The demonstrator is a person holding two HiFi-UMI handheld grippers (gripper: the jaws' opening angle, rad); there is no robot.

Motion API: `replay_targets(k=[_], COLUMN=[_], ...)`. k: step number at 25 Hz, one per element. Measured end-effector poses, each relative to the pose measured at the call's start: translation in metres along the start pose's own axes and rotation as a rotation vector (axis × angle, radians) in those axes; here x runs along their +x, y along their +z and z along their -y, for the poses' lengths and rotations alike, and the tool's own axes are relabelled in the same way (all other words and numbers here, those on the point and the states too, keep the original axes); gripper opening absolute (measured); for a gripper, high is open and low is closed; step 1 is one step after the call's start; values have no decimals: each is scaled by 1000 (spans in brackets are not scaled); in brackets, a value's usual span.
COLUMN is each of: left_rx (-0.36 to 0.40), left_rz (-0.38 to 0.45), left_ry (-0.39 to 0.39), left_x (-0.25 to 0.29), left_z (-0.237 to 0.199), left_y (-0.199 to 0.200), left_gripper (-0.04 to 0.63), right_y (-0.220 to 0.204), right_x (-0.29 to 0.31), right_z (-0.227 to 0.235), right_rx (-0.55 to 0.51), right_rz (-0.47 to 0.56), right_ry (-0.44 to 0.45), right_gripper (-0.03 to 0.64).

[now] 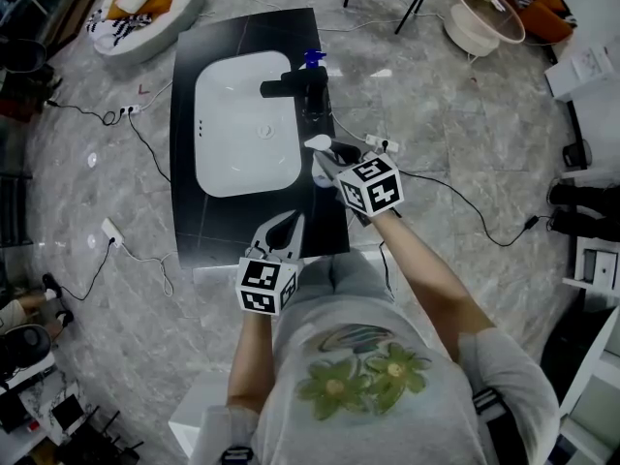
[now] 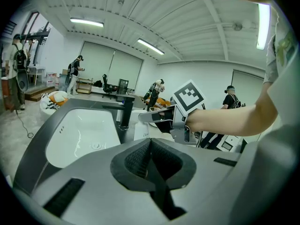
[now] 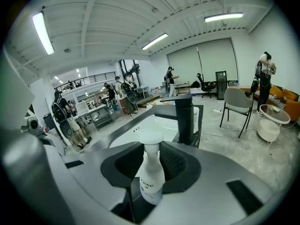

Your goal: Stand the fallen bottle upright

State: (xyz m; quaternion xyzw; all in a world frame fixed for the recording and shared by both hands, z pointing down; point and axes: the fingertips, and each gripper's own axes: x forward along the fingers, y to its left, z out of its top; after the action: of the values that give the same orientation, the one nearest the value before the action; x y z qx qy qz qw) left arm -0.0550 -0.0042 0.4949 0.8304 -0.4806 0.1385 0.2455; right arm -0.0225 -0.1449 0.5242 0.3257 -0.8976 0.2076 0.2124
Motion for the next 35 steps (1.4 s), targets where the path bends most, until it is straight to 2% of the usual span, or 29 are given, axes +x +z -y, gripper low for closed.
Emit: replay_targets(k=[35], left_rx=[25], left_rz=[4], left_ry=[-23], left_x=[-1], left_z=[28], left_y=[-1], left_gripper=[17], right_y=[-18], right_x=[-29], right_z=[-9], right_rx=[-3], right_rz=[4], right_ry=[30], right_gripper=[124])
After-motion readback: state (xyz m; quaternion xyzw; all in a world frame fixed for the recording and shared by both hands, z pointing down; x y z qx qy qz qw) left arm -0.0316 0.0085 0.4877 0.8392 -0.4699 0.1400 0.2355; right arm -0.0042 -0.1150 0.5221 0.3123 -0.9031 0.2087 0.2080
